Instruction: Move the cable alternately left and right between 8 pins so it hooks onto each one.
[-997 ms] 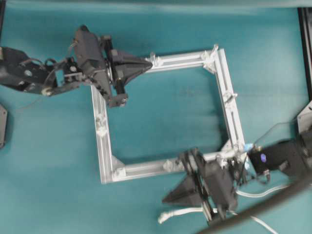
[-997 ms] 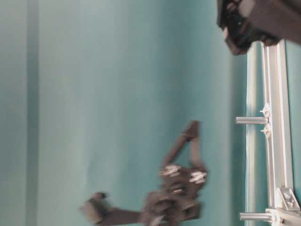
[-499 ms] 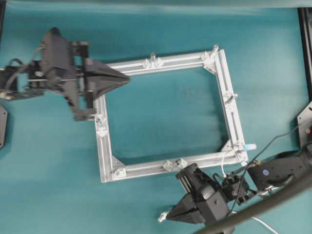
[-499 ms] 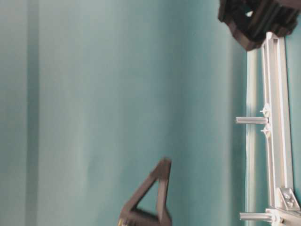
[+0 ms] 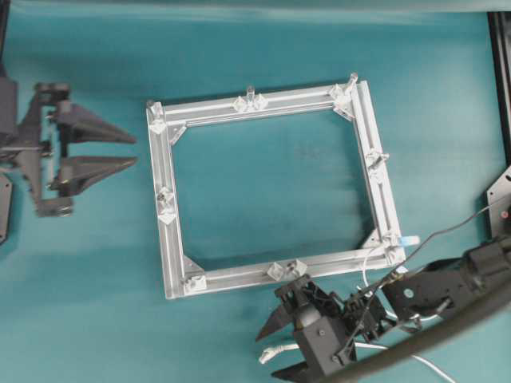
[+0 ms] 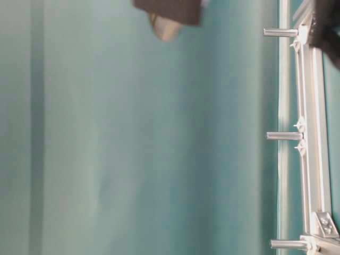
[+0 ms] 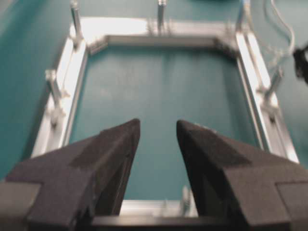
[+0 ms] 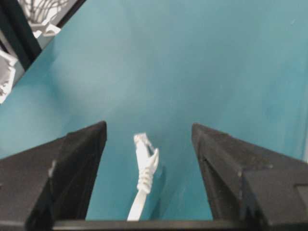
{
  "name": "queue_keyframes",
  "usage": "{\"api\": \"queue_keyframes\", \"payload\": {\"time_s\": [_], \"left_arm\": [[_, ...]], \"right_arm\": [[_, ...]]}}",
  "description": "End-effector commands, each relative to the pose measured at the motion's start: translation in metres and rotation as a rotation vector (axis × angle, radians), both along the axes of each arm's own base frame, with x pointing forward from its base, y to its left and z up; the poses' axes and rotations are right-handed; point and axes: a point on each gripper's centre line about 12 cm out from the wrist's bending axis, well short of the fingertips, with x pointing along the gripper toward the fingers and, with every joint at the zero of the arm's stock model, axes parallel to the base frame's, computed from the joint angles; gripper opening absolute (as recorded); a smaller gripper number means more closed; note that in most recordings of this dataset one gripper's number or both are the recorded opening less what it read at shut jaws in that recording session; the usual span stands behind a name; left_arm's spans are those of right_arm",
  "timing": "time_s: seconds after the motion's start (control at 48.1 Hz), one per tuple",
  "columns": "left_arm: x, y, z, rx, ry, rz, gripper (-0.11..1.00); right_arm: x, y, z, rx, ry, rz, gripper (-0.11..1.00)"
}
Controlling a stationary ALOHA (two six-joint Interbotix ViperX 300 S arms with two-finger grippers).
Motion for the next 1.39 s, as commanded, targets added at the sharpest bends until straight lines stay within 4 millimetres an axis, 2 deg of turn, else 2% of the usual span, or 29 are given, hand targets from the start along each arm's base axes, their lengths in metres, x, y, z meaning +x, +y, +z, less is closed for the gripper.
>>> {"api": "queue_keyframes", "payload": {"time_s": [0.0,0.166,0.27,0.416,0.561,0.623,0.748,0.893,1.101,1.247,1.371], "left_arm": [[-0.013,-0.003,-0.002,-0.010,0.000,-0.004,0.49],[-0.042,-0.007,-0.006,-0.009,-0.025,-0.009,0.50],[-0.056,-0.009,-0.005,-0.010,-0.039,-0.011,0.49],[-0.067,-0.011,-0.002,-0.012,-0.028,-0.017,0.50],[-0.068,-0.010,-0.001,-0.014,-0.019,-0.016,0.50],[-0.068,-0.010,-0.002,-0.016,-0.016,-0.016,0.50],[-0.068,-0.010,-0.002,-0.017,-0.017,-0.015,0.50],[-0.068,-0.010,-0.002,-0.030,-0.018,-0.012,0.50],[-0.068,-0.011,-0.005,-0.047,-0.013,-0.007,0.49],[-0.069,-0.011,-0.010,-0.049,0.013,-0.008,0.50],[-0.069,-0.011,-0.009,-0.046,0.009,-0.009,0.50]], "right_arm": [[0.005,0.004,0.005,0.009,-0.011,0.002,0.71],[-0.001,0.000,-0.012,-0.038,0.078,-0.004,0.69],[-0.005,0.000,-0.015,-0.054,0.096,0.003,0.64],[-0.002,0.001,-0.015,-0.060,0.089,0.012,0.42],[0.002,0.005,-0.010,-0.055,0.071,0.020,0.16],[0.006,0.008,-0.005,-0.049,0.053,0.025,0.09],[0.014,0.012,0.003,-0.033,0.020,0.026,0.09],[0.017,0.014,0.002,-0.028,0.021,0.022,0.09],[0.014,0.011,0.002,-0.060,0.078,0.012,0.09],[0.010,0.007,0.031,-0.055,0.071,-0.006,0.09],[0.006,0.004,0.061,0.031,0.045,-0.058,0.09]]}}
